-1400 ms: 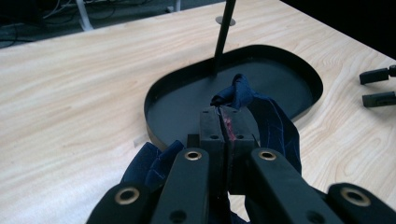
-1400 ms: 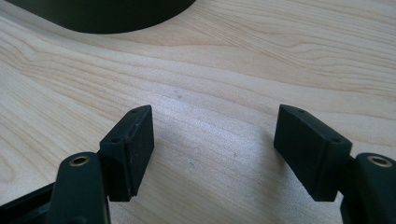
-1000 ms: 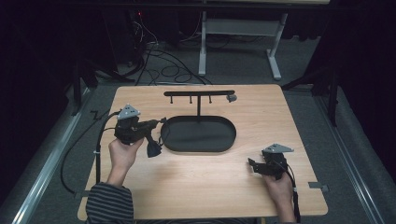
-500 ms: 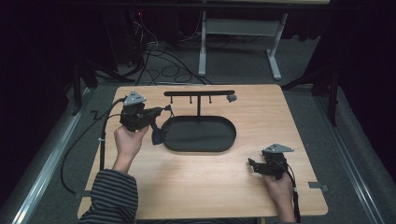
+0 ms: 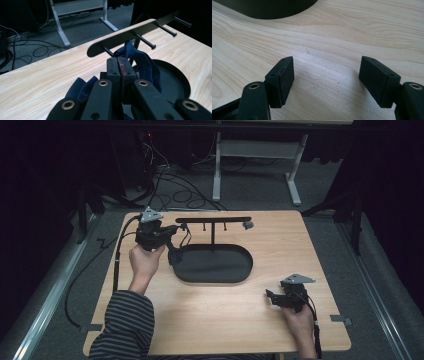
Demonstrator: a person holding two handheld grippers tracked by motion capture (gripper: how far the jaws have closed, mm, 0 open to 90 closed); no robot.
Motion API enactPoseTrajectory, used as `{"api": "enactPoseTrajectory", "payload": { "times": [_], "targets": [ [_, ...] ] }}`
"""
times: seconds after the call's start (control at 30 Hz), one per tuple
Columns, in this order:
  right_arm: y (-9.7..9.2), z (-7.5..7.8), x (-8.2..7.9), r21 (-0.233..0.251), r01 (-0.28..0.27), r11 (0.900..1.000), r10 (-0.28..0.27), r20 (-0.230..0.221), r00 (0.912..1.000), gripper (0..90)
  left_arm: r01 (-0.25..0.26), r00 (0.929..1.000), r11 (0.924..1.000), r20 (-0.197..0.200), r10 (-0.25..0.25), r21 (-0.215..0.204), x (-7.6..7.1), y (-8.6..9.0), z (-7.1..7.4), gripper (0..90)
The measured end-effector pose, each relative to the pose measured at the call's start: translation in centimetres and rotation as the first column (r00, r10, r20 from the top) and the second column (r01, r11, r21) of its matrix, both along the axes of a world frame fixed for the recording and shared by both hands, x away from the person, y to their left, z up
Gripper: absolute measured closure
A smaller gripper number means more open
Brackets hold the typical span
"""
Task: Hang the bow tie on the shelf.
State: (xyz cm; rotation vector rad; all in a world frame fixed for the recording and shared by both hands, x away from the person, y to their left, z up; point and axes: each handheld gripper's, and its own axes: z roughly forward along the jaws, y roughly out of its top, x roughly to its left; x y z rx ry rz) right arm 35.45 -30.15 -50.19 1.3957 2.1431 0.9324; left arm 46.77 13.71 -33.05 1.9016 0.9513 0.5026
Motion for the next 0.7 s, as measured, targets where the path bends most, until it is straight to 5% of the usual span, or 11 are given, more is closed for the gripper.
{"api": "enactPoseTrajectory", "payload": {
  "times": [0.4, 0.7],
  "targets": [
    [0.0, 0.0, 0.0, 0.000, -0.001, 1.0000, 0.001, 0.000, 1.0000, 29.7, -0.060, 0.9980, 0.9977, 0.024, 0.059, 0.033, 1.4, -0.9, -0.6, 88.0],
    [0.0, 0.0, 0.0, 0.000, -0.001, 1.0000, 0.001, 0.000, 1.0000, 29.7, -0.058, 0.9982, 0.9972, 0.015, 0.057, 0.047, 1.6, -1.1, -0.9, 84.0]
  ]
}}
